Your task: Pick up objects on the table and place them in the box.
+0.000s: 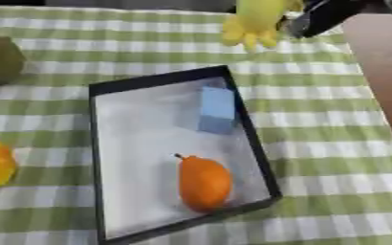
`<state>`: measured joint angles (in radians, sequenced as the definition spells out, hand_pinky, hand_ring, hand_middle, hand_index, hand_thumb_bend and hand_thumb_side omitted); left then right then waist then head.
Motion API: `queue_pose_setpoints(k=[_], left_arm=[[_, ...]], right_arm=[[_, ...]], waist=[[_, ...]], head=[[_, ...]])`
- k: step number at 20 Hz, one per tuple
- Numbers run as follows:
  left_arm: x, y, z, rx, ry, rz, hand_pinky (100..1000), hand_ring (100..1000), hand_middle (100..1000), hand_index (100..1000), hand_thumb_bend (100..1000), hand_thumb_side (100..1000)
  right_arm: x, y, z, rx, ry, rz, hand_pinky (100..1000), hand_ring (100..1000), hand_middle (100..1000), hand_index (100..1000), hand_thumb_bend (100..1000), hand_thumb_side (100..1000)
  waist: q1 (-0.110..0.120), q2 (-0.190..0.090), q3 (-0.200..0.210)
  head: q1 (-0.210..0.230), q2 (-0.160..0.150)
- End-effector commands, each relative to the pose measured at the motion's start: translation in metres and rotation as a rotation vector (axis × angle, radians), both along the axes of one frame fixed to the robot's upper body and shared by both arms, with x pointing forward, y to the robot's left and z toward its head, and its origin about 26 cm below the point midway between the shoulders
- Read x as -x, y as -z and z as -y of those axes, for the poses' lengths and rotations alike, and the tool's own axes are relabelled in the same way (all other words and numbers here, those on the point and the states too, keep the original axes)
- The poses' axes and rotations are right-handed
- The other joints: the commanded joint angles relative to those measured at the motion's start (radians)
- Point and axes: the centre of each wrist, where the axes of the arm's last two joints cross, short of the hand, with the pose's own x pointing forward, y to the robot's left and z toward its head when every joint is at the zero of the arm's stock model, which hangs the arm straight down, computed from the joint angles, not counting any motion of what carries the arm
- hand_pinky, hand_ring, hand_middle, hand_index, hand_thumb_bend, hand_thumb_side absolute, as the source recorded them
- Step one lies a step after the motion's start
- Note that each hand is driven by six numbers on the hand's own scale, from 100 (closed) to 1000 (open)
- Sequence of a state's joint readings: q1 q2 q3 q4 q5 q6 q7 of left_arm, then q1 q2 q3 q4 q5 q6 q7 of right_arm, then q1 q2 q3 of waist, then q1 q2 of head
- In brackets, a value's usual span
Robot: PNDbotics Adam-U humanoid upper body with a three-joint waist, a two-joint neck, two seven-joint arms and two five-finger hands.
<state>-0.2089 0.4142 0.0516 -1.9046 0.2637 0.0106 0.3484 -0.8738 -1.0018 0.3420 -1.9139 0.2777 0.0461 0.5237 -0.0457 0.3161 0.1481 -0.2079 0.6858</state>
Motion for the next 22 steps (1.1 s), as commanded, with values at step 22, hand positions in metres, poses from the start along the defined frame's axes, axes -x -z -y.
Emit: queue_pose_setpoints(k=[22], left_arm=[[0.003, 0.001, -0.005, -0.013, -0.012, -0.003, 844, 860, 811, 796, 115, 755]], right_arm=[[0.017, 0.039, -0.086, 0.210, -0.205, -0.232, 816, 750, 665, 749, 168, 100]], waist=[[0.022, -0.085, 0.000]], head=[[0.032, 0.046]])
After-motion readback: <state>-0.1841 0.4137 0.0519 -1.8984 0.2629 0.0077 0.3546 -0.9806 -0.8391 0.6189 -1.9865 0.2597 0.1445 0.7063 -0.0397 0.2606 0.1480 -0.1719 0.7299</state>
